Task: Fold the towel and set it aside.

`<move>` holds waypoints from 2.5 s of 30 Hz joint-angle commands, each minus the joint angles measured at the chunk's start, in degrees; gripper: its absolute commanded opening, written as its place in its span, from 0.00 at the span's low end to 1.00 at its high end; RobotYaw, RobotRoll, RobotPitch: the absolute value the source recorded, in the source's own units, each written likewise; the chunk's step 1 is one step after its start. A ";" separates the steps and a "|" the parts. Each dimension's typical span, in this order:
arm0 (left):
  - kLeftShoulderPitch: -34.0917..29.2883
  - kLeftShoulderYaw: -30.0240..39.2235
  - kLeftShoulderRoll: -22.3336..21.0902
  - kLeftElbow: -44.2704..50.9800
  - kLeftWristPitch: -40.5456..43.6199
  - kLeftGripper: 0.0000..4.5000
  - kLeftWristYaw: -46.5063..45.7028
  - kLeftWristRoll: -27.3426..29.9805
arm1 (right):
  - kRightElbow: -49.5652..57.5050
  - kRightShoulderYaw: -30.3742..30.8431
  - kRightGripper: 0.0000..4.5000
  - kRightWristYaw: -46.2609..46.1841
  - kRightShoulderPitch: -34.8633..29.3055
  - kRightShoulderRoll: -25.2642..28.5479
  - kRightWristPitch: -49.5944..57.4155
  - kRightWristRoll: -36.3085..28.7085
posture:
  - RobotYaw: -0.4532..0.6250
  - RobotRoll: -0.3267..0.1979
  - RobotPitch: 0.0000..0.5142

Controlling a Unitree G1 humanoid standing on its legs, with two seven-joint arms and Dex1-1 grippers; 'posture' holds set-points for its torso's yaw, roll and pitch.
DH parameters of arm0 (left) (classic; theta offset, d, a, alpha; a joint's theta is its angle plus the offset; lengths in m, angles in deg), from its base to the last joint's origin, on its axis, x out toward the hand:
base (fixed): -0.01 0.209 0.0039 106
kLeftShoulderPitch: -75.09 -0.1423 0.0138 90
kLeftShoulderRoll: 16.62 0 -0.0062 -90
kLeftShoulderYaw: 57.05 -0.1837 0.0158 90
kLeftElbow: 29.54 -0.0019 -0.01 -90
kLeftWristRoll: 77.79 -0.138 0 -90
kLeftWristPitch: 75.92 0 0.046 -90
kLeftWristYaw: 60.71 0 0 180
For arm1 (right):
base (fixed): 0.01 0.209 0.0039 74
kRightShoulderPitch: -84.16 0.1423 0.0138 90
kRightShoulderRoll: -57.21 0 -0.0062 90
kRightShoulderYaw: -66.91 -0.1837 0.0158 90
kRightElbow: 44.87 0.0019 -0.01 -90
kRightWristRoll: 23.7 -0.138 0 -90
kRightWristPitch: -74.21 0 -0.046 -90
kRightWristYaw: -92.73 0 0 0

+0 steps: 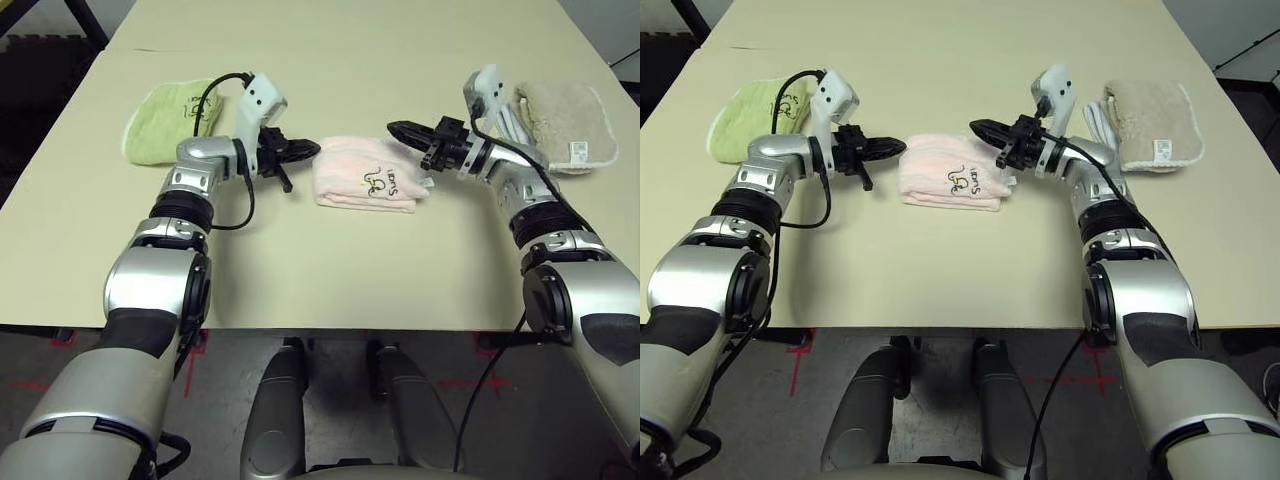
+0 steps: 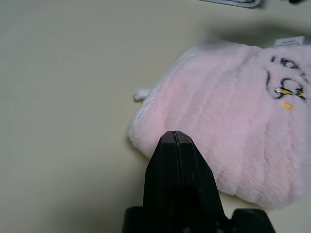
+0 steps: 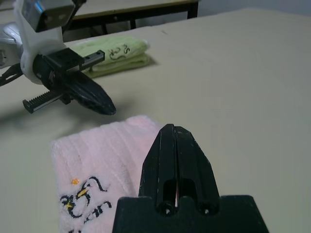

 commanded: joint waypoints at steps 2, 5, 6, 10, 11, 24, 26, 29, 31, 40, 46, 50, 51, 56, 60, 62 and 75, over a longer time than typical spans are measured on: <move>2.23 1.26 -2.11 4.21 4.24 0.01 9.21 3.80 | 8.43 0.23 0.00 5.83 -3.29 4.04 7.86 -3.13 | 0.49 0.62 0.43; 0.79 2.19 -2.64 10.32 7.55 0.14 13.06 7.13 | 17.14 1.68 0.16 9.09 -8.65 8.16 11.40 -3.56 | 0.49 0.62 0.43; -0.38 2.19 -2.75 12.62 8.10 0.21 13.79 7.83 | 19.28 2.04 0.23 9.48 -10.48 9.26 11.13 -3.27 | 0.49 0.62 0.43; -5.35 1.39 -3.57 17.62 7.33 0.55 14.99 8.44 | 22.25 2.39 0.58 8.59 -16.52 12.69 9.41 -1.76 | 0.48 0.62 0.43; -5.86 1.18 -3.84 17.39 6.93 0.63 15.04 8.20 | 21.68 2.35 0.66 8.33 -17.37 13.36 8.51 -1.34 | 0.48 0.62 0.43; -1.48 3.04 -3.66 5.08 22.06 0.99 2.76 8.00 | 22.93 1.98 1.00 9.56 -24.58 19.08 8.73 -2.20 | 0.45 0.62 0.43; 0.96 3.18 -3.46 2.22 30.13 0.99 2.46 8.36 | 25.56 1.83 1.00 10.07 -26.42 19.81 11.27 -3.35 | 0.45 0.62 0.44; 3.10 2.02 -3.10 0.45 38.54 0.99 2.96 7.70 | 27.15 1.43 1.00 9.42 -27.79 20.59 11.20 -3.60 | 0.45 0.62 0.44; 4.64 2.54 -2.49 -0.39 45.14 0.99 2.39 8.39 | 27.89 1.27 1.00 8.74 -28.24 20.74 11.56 -3.99 | 0.45 0.62 0.44; 7.71 4.26 -0.71 -0.43 62.99 0.99 0.21 11.03 | 31.54 1.70 1.00 6.89 -28.31 19.52 13.16 -5.94 | 0.44 0.62 0.43; 7.26 3.14 -1.96 -1.85 66.09 0.99 -2.95 9.68 | 34.39 1.82 1.00 6.11 -29.06 19.50 14.53 -6.94 | 0.42 0.62 0.44; 6.49 2.00 -2.70 -1.86 67.72 0.99 -2.30 9.27 | 35.89 1.66 1.00 5.69 -29.76 19.55 15.27 -7.37 | 0.42 0.62 0.45; 6.39 2.32 -2.65 -2.02 68.20 0.99 -2.60 9.54 | 36.18 1.66 1.00 5.59 -29.92 19.56 15.40 -7.47 | 0.42 0.62 0.45; 5.80 2.62 -1.33 -2.06 68.81 0.99 -3.13 10.14 | 36.91 1.76 1.00 5.20 -30.24 19.75 15.80 -7.92 | 0.41 0.62 0.46; 6.13 4.93 0.38 -2.66 67.91 0.99 -5.93 11.34 | 37.02 1.91 1.00 5.13 -30.03 19.86 15.93 -7.91 | 0.41 0.62 0.46; 6.43 6.06 1.46 -2.85 67.77 0.99 -7.32 11.97 | 37.03 1.88 1.00 5.17 -29.96 19.94 15.95 -7.93 | 0.41 0.62 0.46; 6.83 7.36 5.38 -3.71 63.66 0.78 -12.02 11.33 | 38.23 1.22 1.00 4.57 -30.43 20.71 16.23 -8.31 | 0.39 0.62 0.46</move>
